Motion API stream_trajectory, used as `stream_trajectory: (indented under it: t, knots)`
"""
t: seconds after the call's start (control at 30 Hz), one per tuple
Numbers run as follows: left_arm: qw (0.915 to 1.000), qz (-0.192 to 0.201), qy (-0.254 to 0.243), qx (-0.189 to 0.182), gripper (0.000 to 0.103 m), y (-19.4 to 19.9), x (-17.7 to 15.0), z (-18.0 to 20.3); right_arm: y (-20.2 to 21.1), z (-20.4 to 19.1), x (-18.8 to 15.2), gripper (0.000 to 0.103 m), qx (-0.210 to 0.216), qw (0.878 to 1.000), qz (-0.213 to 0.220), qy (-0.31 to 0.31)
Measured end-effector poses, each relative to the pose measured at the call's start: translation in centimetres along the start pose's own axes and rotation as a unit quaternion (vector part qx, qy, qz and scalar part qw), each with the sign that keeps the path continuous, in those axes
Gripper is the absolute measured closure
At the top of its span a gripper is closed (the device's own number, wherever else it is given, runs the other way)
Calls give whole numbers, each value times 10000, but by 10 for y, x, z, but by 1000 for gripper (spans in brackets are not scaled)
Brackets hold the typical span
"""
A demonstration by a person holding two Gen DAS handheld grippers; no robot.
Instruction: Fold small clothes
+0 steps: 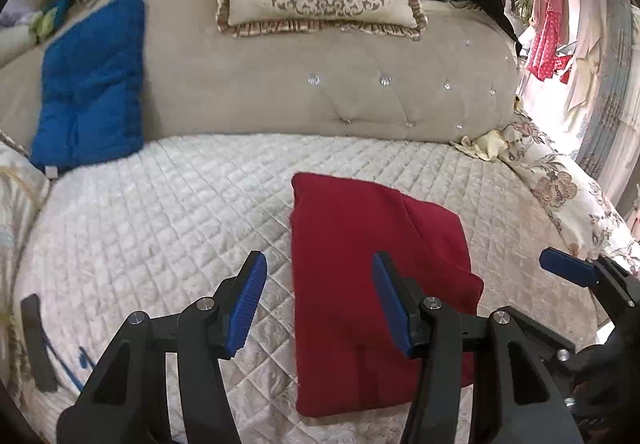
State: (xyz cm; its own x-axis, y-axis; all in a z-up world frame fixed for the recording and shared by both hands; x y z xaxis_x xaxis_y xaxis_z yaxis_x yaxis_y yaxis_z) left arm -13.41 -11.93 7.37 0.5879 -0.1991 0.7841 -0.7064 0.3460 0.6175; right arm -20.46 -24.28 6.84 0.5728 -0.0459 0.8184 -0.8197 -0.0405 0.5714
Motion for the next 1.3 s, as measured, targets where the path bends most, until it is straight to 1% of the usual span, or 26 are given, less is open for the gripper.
stream_trajectory:
  t: [0.13, 0.33, 0.4, 0.5, 0.7, 0.97, 1.17, 1.3]
  knots:
    - [9996, 186, -109, 163, 70, 13, 4, 0, 5, 2, 1, 9, -292, 9995, 135, -59]
    - [9979, 437, -277, 383, 69, 26, 11, 0, 10, 10, 4, 9, -345, 9986, 257, -319]
    - [9979, 444, -296, 381, 65, 27, 12, 1, 12, 11, 6, 8, -344, 9983, 292, -359]
    - [9981, 426, -257, 357, 65, 27, 12, 1, 12, 14, 7, 6, -366, 9981, 310, -383]
    - [9980, 424, -188, 423, 65, 27, 11, -4, 9, 16, 6, 6, -319, 9980, 288, -464]
    - [9977, 424, -137, 515, 65, 25, 11, -10, 6, 11, 5, 6, -505, 9979, 299, -269]
    - [9976, 407, -104, 549, 65, 24, 9, -13, 1, 12, 5, 5, -494, 9978, 241, -383]
    - [9978, 388, -62, 531, 65, 24, 10, -14, -4, 14, 7, 5, -614, 9971, 234, -387]
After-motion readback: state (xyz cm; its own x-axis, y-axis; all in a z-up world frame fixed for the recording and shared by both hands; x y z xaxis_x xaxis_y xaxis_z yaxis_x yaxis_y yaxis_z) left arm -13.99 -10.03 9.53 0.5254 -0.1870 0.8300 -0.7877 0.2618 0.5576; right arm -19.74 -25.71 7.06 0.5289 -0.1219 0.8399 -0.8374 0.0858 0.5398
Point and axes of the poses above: each gripper's, at about its wrist camera, not at the fingertips, and y roughly against the way its jaws point, z to its right, x to its top, the point moved 9 cm from there along -y, roughly the way its jaws point, and after that the axes turned 2 degrees about z, right-handed, at the moved point
